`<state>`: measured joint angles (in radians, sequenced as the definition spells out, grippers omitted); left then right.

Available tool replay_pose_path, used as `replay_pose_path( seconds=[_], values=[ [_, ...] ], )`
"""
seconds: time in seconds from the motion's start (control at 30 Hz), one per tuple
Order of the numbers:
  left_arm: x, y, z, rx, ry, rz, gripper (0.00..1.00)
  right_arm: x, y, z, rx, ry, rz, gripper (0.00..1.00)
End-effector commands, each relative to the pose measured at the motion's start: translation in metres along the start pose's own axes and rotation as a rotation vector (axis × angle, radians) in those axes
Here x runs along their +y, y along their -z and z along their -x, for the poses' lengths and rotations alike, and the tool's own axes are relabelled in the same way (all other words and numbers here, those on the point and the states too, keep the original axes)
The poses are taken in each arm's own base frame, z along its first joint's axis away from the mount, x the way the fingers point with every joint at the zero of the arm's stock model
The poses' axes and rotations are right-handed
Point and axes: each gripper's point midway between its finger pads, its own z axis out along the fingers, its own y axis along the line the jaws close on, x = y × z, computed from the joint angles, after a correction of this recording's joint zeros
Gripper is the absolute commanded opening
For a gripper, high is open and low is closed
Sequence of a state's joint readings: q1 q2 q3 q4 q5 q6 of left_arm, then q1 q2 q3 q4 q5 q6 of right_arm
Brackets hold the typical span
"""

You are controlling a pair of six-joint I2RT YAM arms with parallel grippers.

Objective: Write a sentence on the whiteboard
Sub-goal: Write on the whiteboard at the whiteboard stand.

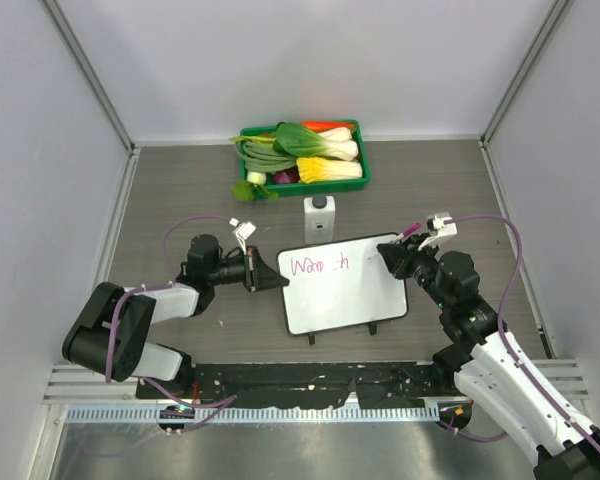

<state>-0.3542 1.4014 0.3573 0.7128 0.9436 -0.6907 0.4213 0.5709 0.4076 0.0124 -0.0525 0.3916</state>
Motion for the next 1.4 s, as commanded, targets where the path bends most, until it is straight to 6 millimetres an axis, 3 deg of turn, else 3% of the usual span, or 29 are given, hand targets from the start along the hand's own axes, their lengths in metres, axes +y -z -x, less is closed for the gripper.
replay_pose_path(
  seconds=[0.0,0.67,0.83,1.37],
  values=[
    [0.006,-0.005,0.006,-0.011,-0.060,0.023,0.00,0.001,0.000,0.018,-0.052,0.036,-0.005,0.01],
    [0.006,-0.004,0.006,-0.010,-0.060,0.024,0.00,0.017,-0.027,0.027,-0.072,-0.024,0.064,0.01],
    [0.006,-0.005,0.006,-0.008,-0.060,0.021,0.00,0.011,-0.032,0.017,-0.035,-0.018,0.038,0.01],
    [0.005,-0.004,0.005,-0.007,-0.061,0.018,0.00,-0.001,-0.021,-0.017,0.060,-0.032,0.011,0.01]
  ],
)
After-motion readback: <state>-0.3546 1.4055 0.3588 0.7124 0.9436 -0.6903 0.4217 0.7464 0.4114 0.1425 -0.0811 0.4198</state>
